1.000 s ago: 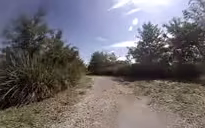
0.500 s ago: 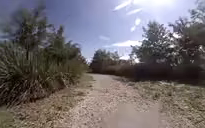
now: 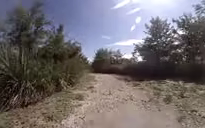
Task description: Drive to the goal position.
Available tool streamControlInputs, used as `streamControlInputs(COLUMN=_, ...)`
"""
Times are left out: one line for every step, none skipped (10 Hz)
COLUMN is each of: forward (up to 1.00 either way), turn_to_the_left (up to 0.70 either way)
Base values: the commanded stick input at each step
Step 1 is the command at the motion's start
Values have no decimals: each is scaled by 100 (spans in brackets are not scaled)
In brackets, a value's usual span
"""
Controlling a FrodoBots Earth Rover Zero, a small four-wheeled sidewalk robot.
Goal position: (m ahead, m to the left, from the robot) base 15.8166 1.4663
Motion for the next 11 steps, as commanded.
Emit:
streamControlInputs(forward=70, turn_to_the_left=0)
streamControlInputs(forward=70, turn_to_the_left=0)
streamControlInputs(forward=70, turn_to_the_left=0)
streamControlInputs(forward=70, turn_to_the_left=0)
streamControlInputs(forward=70, turn_to_the_left=0)
streamControlInputs(forward=70, turn_to_the_left=0)
streamControlInputs(forward=70, turn_to_the_left=0)
streamControlInputs(forward=70, turn_to_the_left=0)
streamControlInputs(forward=70, turn_to_the_left=0)
streamControlInputs(forward=70, turn_to_the_left=-1)
streamControlInputs(forward=70, turn_to_the_left=-27)
